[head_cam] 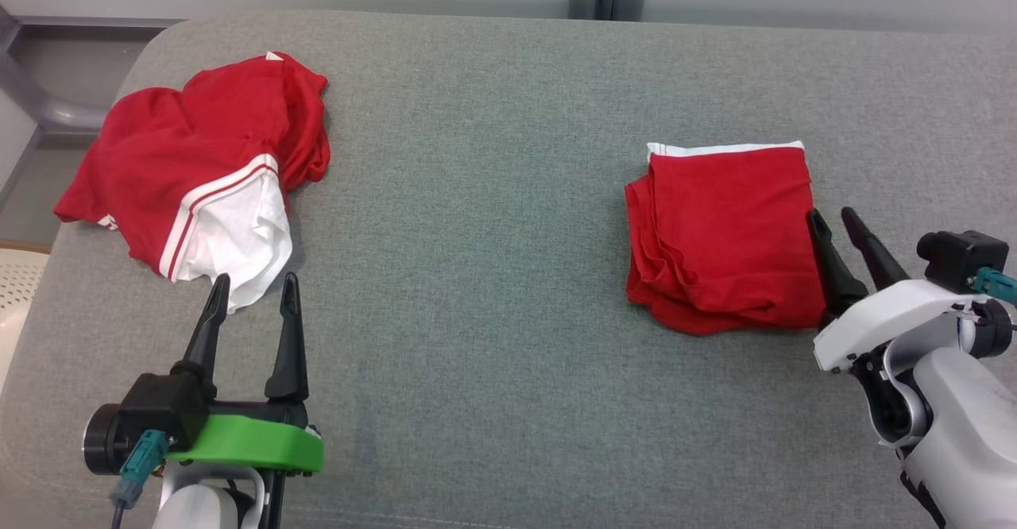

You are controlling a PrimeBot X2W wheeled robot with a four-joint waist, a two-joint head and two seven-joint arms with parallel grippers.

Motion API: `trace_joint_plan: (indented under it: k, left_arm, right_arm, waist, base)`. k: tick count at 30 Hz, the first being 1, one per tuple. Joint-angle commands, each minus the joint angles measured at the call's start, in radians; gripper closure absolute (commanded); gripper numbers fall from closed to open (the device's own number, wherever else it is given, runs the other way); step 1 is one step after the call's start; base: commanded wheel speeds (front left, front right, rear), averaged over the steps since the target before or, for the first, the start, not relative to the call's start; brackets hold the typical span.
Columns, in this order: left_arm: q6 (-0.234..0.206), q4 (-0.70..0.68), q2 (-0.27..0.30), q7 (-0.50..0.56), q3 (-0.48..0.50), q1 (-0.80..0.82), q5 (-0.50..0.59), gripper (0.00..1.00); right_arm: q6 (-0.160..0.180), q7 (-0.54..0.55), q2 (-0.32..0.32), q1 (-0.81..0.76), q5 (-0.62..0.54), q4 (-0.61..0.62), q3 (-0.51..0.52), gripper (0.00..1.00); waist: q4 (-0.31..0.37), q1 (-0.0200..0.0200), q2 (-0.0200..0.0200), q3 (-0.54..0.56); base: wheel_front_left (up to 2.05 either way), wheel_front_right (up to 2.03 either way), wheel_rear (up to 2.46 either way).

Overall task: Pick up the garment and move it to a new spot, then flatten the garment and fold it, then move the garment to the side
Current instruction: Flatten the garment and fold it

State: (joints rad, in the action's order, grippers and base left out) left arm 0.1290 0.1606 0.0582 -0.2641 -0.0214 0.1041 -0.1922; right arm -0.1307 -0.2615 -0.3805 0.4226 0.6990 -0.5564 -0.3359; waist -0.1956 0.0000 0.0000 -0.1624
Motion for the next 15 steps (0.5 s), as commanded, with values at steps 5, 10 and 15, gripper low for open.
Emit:
trace_joint_plan:
  k: [5,10,15]
  left_arm:
    - [0.003,0.003,0.008,0.000,0.000,0.016,-0.005,0.00]
    - [0.003,0.005,0.007,0.000,-0.010,0.027,-0.006,0.00]
    - [0.003,0.005,0.004,0.000,-0.001,0.032,-0.008,0.00]
  right_arm:
    - [0.000,-0.005,0.025,0.023,-0.060,-0.066,-0.040,1.00]
    - [0.000,-0.005,0.069,0.047,-0.105,-0.129,-0.068,1.00]
    - [0.000,-0.005,0.132,0.054,-0.138,-0.134,-0.108,1.00]
  waist:
    - [-0.009,0.0000,0.0000,-0.009]
    - [-0.020,0.0000,0.0000,-0.018]
    - [-0.027,0.0000,0.0000,-0.027]
  base:
    - [0.00,0.00,0.00]
    - [0.00,0.00,0.00]
    - [0.00,0.00,0.00]
